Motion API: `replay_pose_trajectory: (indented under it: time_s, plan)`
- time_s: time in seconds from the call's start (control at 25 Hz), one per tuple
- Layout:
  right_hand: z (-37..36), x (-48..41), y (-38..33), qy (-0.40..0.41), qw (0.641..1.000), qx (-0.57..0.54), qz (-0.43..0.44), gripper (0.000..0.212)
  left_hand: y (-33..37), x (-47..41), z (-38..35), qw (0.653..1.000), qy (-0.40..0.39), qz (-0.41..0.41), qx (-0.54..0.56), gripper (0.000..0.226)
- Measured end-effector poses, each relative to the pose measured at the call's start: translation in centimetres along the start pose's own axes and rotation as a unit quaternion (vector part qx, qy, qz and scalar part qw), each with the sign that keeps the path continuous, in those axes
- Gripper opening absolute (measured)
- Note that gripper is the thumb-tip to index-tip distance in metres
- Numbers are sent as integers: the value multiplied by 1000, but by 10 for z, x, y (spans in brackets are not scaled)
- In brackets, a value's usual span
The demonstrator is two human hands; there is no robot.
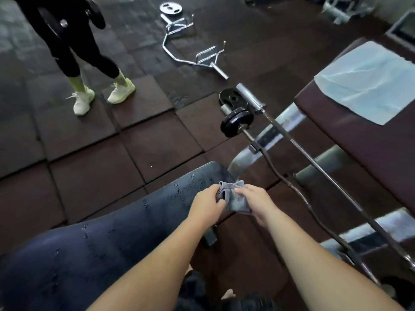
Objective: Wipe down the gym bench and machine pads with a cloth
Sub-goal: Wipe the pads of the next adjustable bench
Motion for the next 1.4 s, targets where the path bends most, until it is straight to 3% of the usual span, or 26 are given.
replay_pose_trajectory:
  time_s: [0.12, 0.28, 0.48, 0.6, 0.72, 0.8, 0.92, 1.0, 1.24, 1.4]
  plan:
    - [-1, -39, -9, 5, 982, 181, 51, 7, -43, -17, -2, 991, 46, 108, 69, 16]
    - [-12, -107, -21, -33, 914, 393, 92, 11, -96, -39, -36, 964, 78, 214, 137, 30]
    - [-53, -210, -24, -56, 849, 491, 189, 40, -145, -79, -105, 910, 155, 289, 253, 42]
    - [-84, -253, -19, -85, 796, 534, 272, 43, -154, -102, -137, 890, 176, 311, 283, 30]
    - [-92, -254, -10, -37, 762, 506, 403, 43, -149, -100, -122, 923, 214, 279, 158, 21]
    - [-90, -242, 11, -28, 752, 470, 462, 44, -152, -92, -92, 943, 257, 209, 29, 17]
    - [-104, -235, 54, -85, 728, 528, 430, 69, -178, -88, -56, 940, 284, 93, -162, 42]
    - [-115, -240, 66, -61, 708, 583, 395, 81, -207, -91, -36, 930, 258, 84, -248, 59]
    - [-184, -240, 34, 27, 717, 607, 341, 83, -269, -76, -4, 915, 230, 125, -307, 69]
    - [-215, -162, 89, -74, 610, 637, 465, 78, -273, -74, -6, 917, 240, 116, -297, 67]
Point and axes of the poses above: each hand's wrist, its own x-axis away from the middle knuckle, its own z-axis out of the back of the hand, y = z × x, the point moved 6 cm from there along -x, towards the middle knuckle, and after that the axes turned 9 degrees about x, right-handed, at the moved point
